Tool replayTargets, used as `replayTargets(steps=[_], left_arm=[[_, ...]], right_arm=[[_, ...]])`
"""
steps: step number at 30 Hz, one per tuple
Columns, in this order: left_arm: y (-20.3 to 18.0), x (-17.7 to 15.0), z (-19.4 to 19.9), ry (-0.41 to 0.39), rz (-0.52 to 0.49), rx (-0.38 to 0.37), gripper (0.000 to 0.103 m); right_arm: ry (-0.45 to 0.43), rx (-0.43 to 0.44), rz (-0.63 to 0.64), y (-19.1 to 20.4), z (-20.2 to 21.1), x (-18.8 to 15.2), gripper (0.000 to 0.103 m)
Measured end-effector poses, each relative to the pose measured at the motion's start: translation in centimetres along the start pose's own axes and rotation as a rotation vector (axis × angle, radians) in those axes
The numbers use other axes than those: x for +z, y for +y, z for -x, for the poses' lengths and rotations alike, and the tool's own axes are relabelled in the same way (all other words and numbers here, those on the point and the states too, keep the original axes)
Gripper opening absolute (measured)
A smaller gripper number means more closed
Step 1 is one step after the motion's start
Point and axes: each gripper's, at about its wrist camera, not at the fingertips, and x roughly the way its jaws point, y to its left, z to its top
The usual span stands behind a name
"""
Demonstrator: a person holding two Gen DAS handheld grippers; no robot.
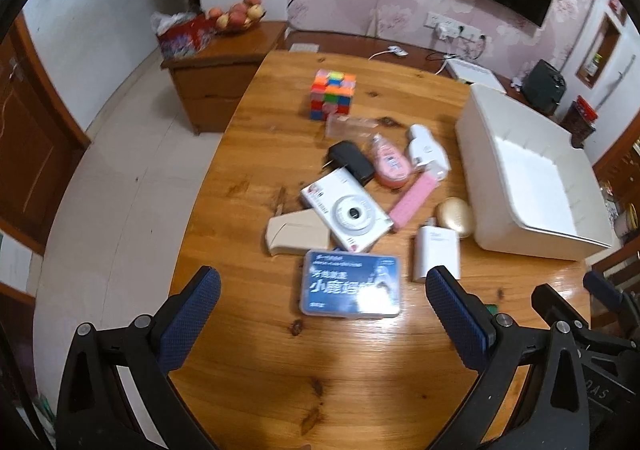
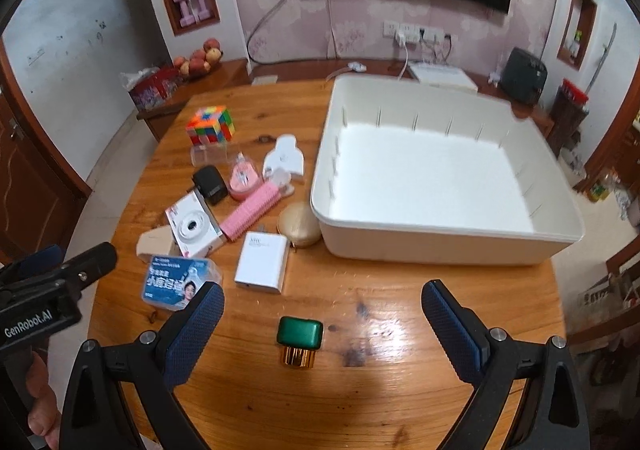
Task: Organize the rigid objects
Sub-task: 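Reach the right tool to the green-capped gold jar and close on it, then grasp the blue dental-floss box with the left tool while the right tool holds the jar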
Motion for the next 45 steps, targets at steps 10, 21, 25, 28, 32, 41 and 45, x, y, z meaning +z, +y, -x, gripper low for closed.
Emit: replayTargets(steps=[10,21,25,28,32,41,45], left_arm=[[1.6,-1.3,-3.3,0.047,0.022,0.034,0.102],[0.4,-2.1,-4.0,0.056,-0.05,0.003,0.102],[0.0,-2.0,-4.4,0.057,-0.063,-0.004,0.102],[-0.3,-1.9,-5.6,0.081,-0.075,-0.008,0.102],[-0.9,-1.7,-7.2,0.109,-0.088,-0.009,0.102],[-1.9,-1.5,-9.4,0.207,-0.072,-0.104,0.102],[-2.0,-1.7,-10.3,0.262,-0.053,-0.14,0.102]], right_arm=[[0.168,0.007,-0.021,0.6,-6.0,-1.8,0.085],[0.264,-0.004,0.007,1.7,-9.5,-3.2,0.06],[0.265,-0.018,0.011,1.8,-9.7,-3.4,0.051],[0.261,-0.028,0.014,1.7,-9.7,-3.5,0.048],[0.258,-0.034,0.021,1.8,-9.7,-3.6,0.048],[0.253,-0.038,0.033,1.8,-9.3,-3.8,0.048],[0.252,-0.038,0.037,2.1,-9.5,-3.7,0.048]])
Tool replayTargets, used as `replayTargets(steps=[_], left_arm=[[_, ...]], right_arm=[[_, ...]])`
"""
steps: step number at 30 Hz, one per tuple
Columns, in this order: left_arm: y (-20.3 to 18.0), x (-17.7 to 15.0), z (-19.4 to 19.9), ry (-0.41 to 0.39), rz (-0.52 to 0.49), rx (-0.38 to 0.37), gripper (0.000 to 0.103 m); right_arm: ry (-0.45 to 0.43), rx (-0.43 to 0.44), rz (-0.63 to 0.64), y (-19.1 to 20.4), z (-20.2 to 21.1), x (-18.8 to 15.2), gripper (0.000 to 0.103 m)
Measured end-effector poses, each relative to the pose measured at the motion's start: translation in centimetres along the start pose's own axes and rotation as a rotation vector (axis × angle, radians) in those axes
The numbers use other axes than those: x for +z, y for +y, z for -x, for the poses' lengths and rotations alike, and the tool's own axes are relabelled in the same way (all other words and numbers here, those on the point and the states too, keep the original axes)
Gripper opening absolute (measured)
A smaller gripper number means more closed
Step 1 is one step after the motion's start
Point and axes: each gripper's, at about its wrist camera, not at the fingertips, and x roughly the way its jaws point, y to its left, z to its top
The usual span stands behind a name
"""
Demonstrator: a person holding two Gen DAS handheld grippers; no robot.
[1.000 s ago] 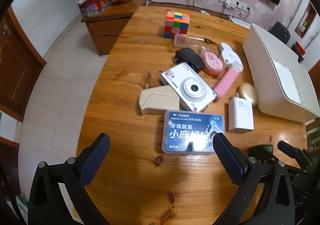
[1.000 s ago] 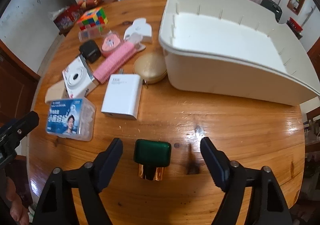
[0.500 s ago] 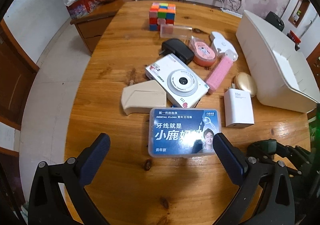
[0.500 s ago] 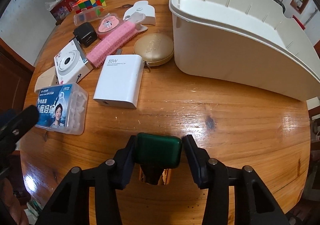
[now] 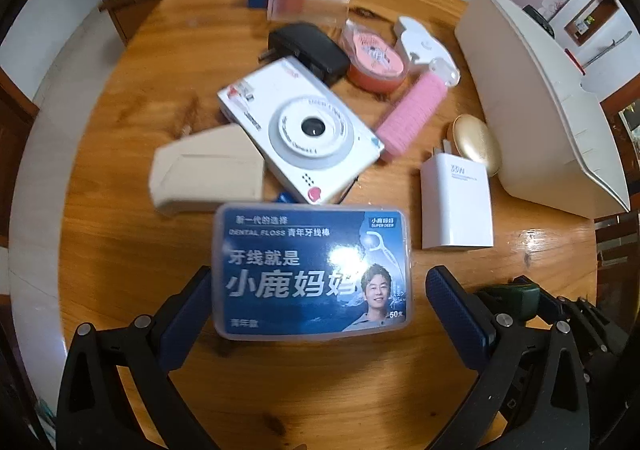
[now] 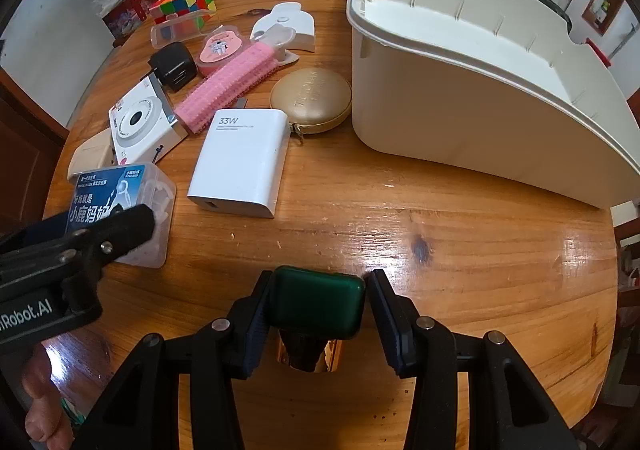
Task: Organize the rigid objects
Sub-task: 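Grasp the blue dental-floss box with the left tool while the right tool holds the jar, then carry both items over the white bin while the right tool opens, dropping the jar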
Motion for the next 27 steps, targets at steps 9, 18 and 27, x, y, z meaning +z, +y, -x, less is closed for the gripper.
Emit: replayTargets(steps=[9,18,27], left_arm=[[0.6,0.1,-0.2,-0.004,0.004,0.055,0.098],[-0.3,-0.3,0.0,-0.006,-0.016,0.073,0.095],[-2.5,-1.8,4.4,-0.13,-0.083,0.108,0.095]], right_arm=[[-0.006,0.003,0.01,0.2,-0.2,0.4,0.042],[-0.006,0.017,0.009,0.1,0.1,-0.1,0.042],[-0.072,0.022,0.019,0.2,2.5,-0.5,0.042]])
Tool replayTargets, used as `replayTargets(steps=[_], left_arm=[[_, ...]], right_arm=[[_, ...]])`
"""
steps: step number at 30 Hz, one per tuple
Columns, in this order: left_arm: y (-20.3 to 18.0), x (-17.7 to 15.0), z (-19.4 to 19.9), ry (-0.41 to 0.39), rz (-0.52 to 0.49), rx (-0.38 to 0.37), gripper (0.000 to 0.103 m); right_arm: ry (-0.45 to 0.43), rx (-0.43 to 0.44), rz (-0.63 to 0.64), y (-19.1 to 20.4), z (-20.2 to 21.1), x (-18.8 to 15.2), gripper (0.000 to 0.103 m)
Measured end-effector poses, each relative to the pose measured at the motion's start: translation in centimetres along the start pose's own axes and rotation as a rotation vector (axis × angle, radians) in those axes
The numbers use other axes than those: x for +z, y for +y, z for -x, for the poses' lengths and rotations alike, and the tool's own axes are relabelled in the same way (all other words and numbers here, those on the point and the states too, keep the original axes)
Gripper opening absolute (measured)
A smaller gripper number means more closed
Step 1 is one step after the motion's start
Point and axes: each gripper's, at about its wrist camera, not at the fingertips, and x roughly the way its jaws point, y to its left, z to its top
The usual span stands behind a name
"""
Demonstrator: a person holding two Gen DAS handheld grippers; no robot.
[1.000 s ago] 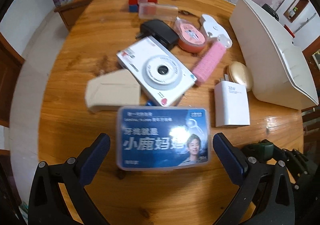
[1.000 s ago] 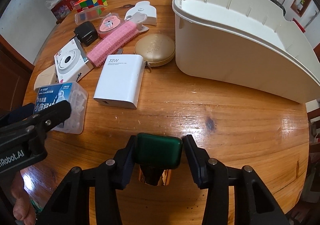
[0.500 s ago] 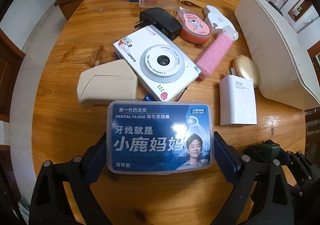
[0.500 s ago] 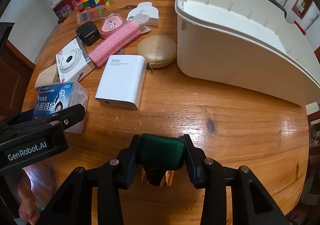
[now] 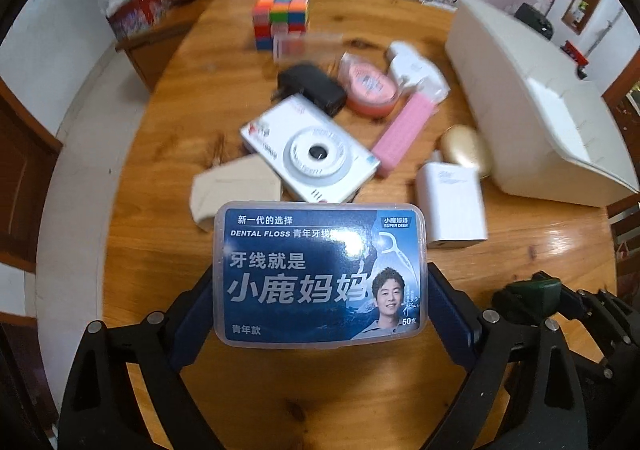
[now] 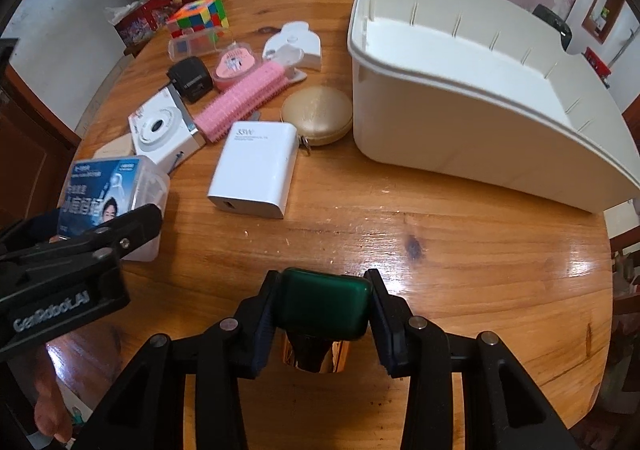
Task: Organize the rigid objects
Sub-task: 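Carry both items over the white bin while the right tool opens, dropping the jar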
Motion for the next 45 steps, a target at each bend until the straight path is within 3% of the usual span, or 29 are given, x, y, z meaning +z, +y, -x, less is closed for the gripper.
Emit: replayTargets(steps=[8,12,19,23,27,34,37,45], left_arm=[[-2.7,1.6,7.9,-0.152,-0.087,0.009,0.095],[-4.0,3.7,12.0,-0.235,-0.114,-0.027,0.095],[-8.6,8.6,15.8,-0.335,-0.132,-0.085,0.095],[-11.9,11.2,14.5,-0.348,-0.144,-0.099,0.095],[-15.2,13.2,11.4,-0.333,-0.16,-0.145,0.095],[-20.7,14.7,3.5,-0.211,-0.172,-0.171,0.095],[-21.7,15.2,0.4,-0.137,-0.167,-0.167,0.095],[-22.6,15.8,-4.7,-0.044,-0.172,-0.1,0.095]], right_arm=[[-0.132,0.031,0.005,-1.7,6.3,0.8,0.042],[-0.203,0.061,-0.027,-5.1,11.3,1.9,0.042],[-0.363,0.004,-0.085,-10.8,17.3,5.9,0.042],[-0.41,-0.046,-0.144,-15.0,17.9,8.2,0.042],[-0.382,-0.087,-0.204,-18.8,15.2,9.9,0.042],[-0.264,-0.113,-0.265,-23.1,8.2,11.1,0.042],[-0.196,-0.103,-0.273,-24.2,5.3,11.1,0.042],[-0.054,-0.091,-0.261,-24.8,-0.8,11.3,0.042]])
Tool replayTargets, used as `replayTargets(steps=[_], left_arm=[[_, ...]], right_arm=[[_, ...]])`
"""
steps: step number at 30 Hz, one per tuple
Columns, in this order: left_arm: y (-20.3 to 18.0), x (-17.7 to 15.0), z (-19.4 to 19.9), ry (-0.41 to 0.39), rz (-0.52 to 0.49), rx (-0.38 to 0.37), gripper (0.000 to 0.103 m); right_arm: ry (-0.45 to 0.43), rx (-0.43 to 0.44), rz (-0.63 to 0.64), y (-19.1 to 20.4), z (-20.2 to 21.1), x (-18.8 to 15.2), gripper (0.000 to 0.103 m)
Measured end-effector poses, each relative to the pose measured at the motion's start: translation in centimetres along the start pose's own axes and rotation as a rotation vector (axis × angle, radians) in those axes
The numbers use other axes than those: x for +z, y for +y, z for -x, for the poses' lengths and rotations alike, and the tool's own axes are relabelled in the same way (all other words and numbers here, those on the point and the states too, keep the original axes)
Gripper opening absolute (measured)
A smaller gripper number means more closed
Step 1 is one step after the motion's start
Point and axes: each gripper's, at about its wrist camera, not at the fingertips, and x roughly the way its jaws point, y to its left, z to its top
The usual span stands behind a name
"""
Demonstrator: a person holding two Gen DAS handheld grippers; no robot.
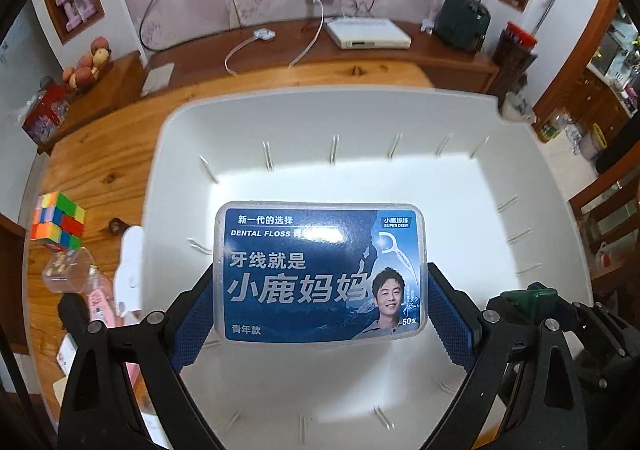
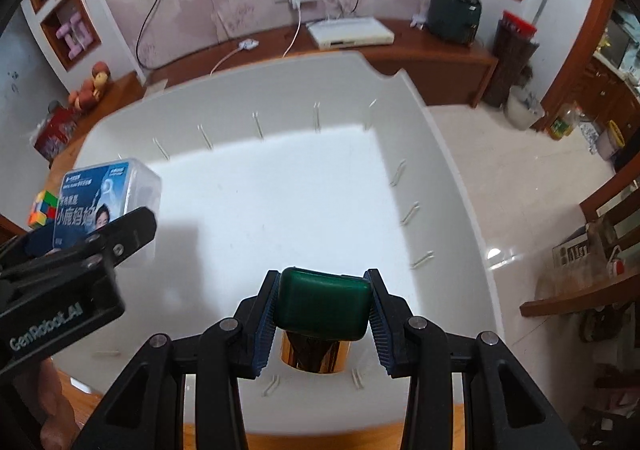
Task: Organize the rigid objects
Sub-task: 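Carry both items over the white bin while the right tool opens, dropping the jar, then lower the floss box into the bin and open the left tool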
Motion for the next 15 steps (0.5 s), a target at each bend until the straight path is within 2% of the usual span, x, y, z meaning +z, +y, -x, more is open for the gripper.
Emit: replayTargets(steps=[3,4,6,9,13,15], left_arm=[[-0.2,0.4,-2.0,0.058,0.002,0.016,0.095],[-0.2,0.5,-2.4,0.086,0.007,0.001,0.095],[-0.2,0.7,-2.4,0.087,0.021,-0.023,0.095],[-0.6,0.8,-2.4,0.095,-0.008,0.032,0.095],[-0.8,0.6,-2.8,0.141,-0.007,0.014,0.096],[-0.5,0.5,-3.0,0.161,0.011,-0.009,0.096]], right_arm=[[0.04,-0.009,0.01,0.4,-1.1,0.0,0.042],[0.06,-0.015,0.014,0.4,-1.5,0.0,0.042],[0.093,-0.013,0.015,0.5,-2.3,-0.2,0.042],[0.111,-0.012,0.025,0.7,-2.5,-0.5,0.043],[0.096,-0.02,0.028,0.8,-1.8,-0.7,0.067],[0.085,-0.024,0.032,1.0,-1.3,-0.8,0.067]])
